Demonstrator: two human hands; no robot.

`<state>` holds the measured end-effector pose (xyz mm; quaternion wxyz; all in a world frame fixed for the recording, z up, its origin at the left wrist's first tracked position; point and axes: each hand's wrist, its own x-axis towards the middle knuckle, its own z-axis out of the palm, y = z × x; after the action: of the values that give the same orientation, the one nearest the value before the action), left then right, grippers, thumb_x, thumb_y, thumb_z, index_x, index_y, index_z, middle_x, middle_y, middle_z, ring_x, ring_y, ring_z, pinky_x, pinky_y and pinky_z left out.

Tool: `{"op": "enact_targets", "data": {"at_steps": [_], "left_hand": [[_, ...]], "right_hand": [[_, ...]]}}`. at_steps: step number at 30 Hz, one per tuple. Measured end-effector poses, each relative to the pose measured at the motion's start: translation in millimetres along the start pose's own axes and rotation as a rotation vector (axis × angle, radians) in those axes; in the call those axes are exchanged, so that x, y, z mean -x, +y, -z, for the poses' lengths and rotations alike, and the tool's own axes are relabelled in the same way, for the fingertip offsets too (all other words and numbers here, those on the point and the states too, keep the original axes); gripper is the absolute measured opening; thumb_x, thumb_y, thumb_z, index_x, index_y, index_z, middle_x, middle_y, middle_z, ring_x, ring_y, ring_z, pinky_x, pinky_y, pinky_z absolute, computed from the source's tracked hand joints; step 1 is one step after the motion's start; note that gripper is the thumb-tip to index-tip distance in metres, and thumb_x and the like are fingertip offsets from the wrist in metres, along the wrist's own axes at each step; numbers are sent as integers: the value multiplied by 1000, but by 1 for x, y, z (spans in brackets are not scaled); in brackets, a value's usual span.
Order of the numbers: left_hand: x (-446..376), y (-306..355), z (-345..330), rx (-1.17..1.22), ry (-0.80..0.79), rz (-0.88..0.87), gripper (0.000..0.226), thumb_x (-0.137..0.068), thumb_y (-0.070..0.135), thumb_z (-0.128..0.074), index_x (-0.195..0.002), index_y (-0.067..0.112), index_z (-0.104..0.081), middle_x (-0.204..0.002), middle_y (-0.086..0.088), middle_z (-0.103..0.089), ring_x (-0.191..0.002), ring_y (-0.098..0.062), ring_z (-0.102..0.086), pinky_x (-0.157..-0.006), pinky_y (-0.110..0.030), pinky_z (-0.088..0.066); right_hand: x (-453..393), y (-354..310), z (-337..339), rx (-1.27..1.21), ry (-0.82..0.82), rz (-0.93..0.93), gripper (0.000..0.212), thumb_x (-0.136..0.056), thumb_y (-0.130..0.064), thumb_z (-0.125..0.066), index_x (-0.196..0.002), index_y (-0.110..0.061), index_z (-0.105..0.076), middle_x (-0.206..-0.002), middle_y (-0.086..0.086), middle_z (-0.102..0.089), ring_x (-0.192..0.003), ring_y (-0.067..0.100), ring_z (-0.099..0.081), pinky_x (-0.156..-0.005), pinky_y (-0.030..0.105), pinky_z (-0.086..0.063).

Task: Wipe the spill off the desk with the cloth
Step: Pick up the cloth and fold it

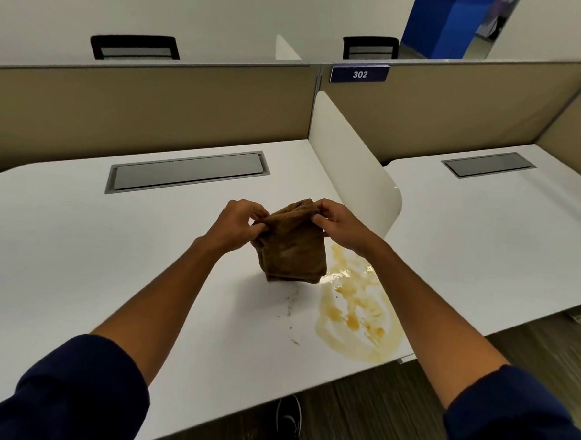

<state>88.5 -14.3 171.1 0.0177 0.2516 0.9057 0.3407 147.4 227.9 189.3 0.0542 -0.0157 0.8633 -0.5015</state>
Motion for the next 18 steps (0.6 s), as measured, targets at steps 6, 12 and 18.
{"op": "enact_targets", "data": {"at_steps": [6,12,18], "left_hand": [[-35,16,-5,-24,117,-49,17,-92,9,-65,-106,11,-75,-99,-6,-74,-89,-21,-66,-79,-32,-56],[-84,35,-7,-11,272,-88,20,-91,3,-64,-107,7,-75,-101,-10,-75,-92,-24,-68,-85,-33,-56],[-77,17,-39,10,154,-35,20,-88,2,-68,-106,6,-76,-99,-11,-76,-88,-26,-70,-82,-33,-56]], "right_hand": [[-31,8,23,11,127,20,13,-103,-14,-49,-111,-17,-58,-112,2,-63,-105,17,-58,-73,17,-44],[-67,17,50,1,301,35,22,-101,-13,-52,-122,-10,-60,-125,8,-63,-107,23,-63,-93,30,-53],[-62,54,48,17,268,16,24,-97,-6,-59,-120,-9,-66,-124,4,-66,-109,19,-63,-81,5,-47]]}}
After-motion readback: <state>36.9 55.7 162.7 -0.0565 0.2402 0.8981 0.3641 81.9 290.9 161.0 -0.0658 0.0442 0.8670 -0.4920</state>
